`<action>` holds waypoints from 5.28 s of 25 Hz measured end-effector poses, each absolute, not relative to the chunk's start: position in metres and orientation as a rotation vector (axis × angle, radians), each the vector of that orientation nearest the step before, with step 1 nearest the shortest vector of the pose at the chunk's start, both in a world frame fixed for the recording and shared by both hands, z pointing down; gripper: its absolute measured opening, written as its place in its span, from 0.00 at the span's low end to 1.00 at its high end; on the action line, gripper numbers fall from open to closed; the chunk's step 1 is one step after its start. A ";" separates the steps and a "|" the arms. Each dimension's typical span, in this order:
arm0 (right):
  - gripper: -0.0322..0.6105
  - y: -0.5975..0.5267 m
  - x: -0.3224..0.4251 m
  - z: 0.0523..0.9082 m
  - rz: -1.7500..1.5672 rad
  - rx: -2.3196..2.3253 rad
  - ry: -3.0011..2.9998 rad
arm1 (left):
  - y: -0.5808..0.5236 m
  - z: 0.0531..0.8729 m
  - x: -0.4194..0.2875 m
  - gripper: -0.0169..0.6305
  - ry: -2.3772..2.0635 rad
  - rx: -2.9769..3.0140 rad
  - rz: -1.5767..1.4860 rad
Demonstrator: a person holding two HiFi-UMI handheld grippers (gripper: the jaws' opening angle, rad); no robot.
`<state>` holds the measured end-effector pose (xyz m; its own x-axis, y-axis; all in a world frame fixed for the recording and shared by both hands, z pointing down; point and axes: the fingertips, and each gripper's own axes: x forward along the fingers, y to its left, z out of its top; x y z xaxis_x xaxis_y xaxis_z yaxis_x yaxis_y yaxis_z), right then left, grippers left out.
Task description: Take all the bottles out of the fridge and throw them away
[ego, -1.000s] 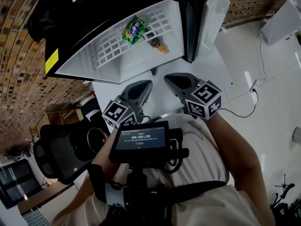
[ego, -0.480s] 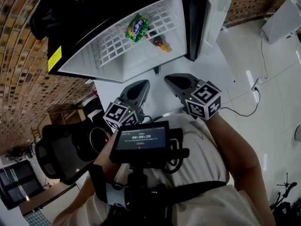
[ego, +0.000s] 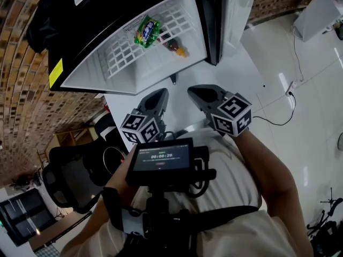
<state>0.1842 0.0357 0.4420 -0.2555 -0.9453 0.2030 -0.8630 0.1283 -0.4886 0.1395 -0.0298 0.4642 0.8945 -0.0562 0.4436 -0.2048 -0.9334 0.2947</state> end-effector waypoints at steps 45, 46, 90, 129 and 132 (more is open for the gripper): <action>0.05 0.093 0.260 0.497 -1.010 -1.900 2.075 | -0.126 0.595 0.267 0.25 -0.494 1.798 0.318; 0.05 0.090 0.259 0.497 -1.011 -1.891 2.084 | -0.126 0.593 0.260 0.25 -0.493 1.801 0.315; 0.05 -0.025 -0.013 0.494 -1.027 -1.043 2.957 | -0.047 0.525 -0.136 0.25 -0.613 1.754 -0.102; 0.05 -0.067 -0.250 0.521 -1.203 -0.686 3.199 | -0.081 0.652 -0.504 0.25 -1.048 1.429 0.363; 0.05 -0.068 -0.243 0.523 -1.225 -0.746 3.173 | -0.096 0.662 -0.509 0.25 -1.047 1.411 0.459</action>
